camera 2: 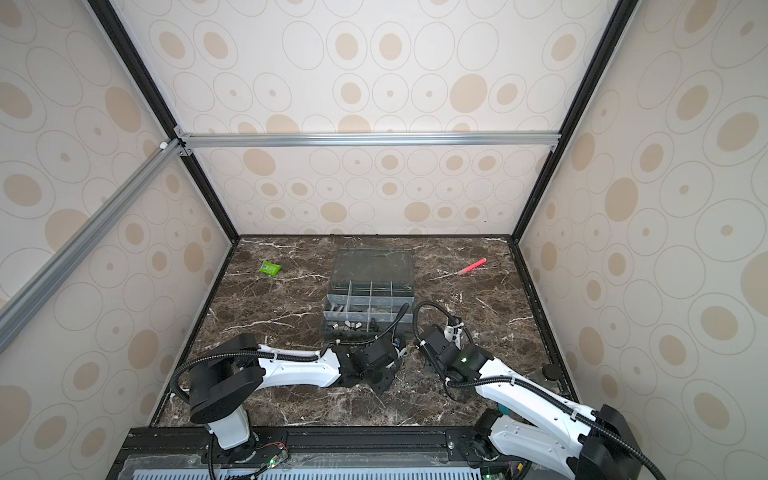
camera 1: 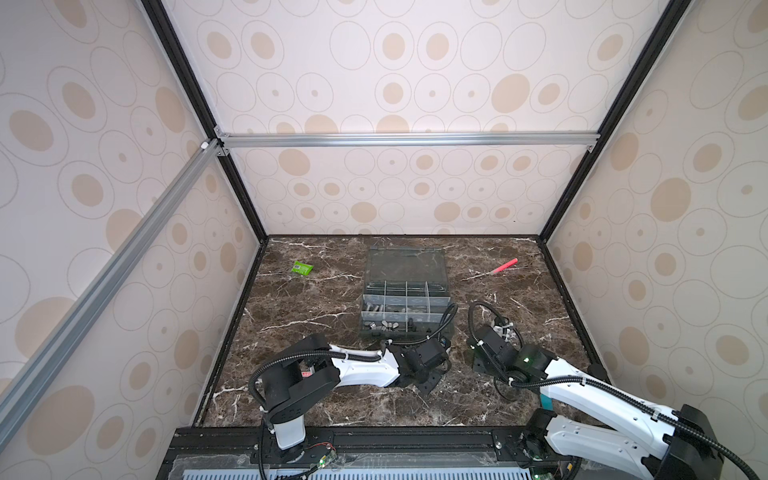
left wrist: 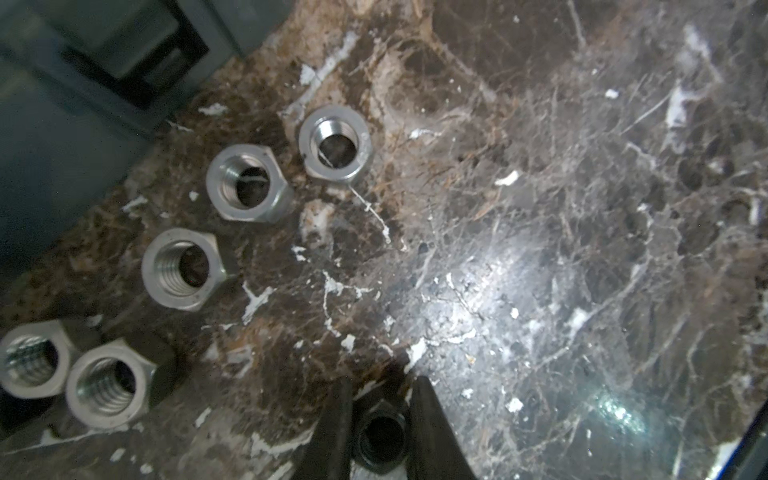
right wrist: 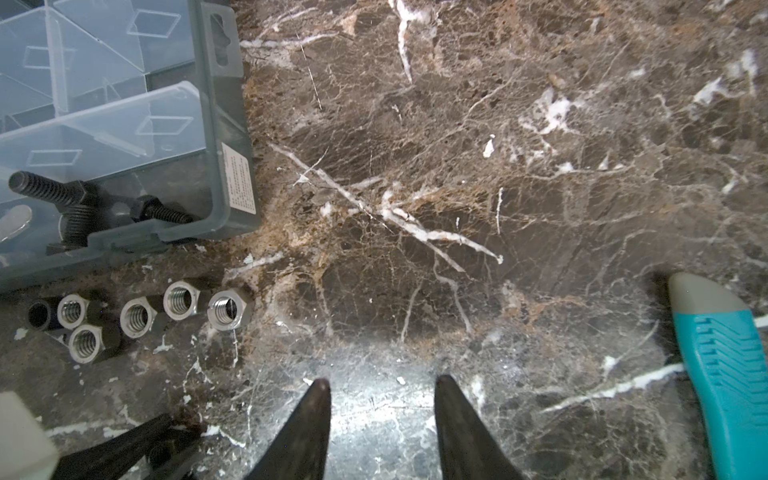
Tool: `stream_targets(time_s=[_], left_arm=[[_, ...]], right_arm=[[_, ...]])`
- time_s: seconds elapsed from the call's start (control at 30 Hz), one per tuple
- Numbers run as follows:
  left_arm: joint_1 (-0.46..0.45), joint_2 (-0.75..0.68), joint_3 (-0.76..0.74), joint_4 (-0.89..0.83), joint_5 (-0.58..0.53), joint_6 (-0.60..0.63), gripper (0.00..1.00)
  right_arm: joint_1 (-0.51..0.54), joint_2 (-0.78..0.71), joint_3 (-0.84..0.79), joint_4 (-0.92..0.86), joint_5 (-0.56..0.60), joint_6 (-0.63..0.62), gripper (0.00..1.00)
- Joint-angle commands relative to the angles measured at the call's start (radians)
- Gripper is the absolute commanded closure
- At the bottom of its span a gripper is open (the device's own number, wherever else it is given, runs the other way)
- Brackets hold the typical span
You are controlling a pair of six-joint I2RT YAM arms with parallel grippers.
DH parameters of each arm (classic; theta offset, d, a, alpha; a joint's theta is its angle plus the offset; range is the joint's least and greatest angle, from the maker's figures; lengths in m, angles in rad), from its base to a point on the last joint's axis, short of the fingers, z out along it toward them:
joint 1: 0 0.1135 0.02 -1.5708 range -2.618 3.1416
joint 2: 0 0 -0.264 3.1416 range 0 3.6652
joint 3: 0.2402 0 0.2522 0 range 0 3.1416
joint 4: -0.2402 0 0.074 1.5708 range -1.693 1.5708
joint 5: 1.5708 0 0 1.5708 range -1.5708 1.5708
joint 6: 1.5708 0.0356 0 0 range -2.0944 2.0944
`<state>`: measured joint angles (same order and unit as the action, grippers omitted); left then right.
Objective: Sort the screws and nuts into containers
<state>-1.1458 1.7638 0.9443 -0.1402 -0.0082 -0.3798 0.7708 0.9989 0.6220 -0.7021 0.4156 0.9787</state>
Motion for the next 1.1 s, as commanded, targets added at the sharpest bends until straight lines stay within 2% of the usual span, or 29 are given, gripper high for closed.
stream_targets(time_s=[0.0, 0.33, 0.57, 0.83, 1.07], left_arm=[[-0.001, -0.041, -0.018, -0.017, -0.05, -0.014, 0.85], [0.112, -0.167, -0.016, -0.011, -0.05, -0.006, 0.86], [0.305, -0.225, 0.042, 0.001, -0.002, 0.055, 0.85], [0.499, -0.118, 0.2, -0.005, 0.022, 0.14, 0.84], [0.554, -0.022, 0.262, 0.02, 0.059, 0.133, 0.83]], right_arm=[[-0.006, 0.012, 0.005, -0.007, 0.008, 0.012, 0.55], [-0.006, 0.019, 0.016, -0.011, 0.008, 0.007, 0.55], [-0.005, -0.007, 0.007, -0.023, 0.006, 0.016, 0.55], [-0.005, -0.026, 0.002, -0.034, 0.006, 0.026, 0.55], [-0.006, -0.023, 0.007, -0.04, 0.009, 0.028, 0.55]])
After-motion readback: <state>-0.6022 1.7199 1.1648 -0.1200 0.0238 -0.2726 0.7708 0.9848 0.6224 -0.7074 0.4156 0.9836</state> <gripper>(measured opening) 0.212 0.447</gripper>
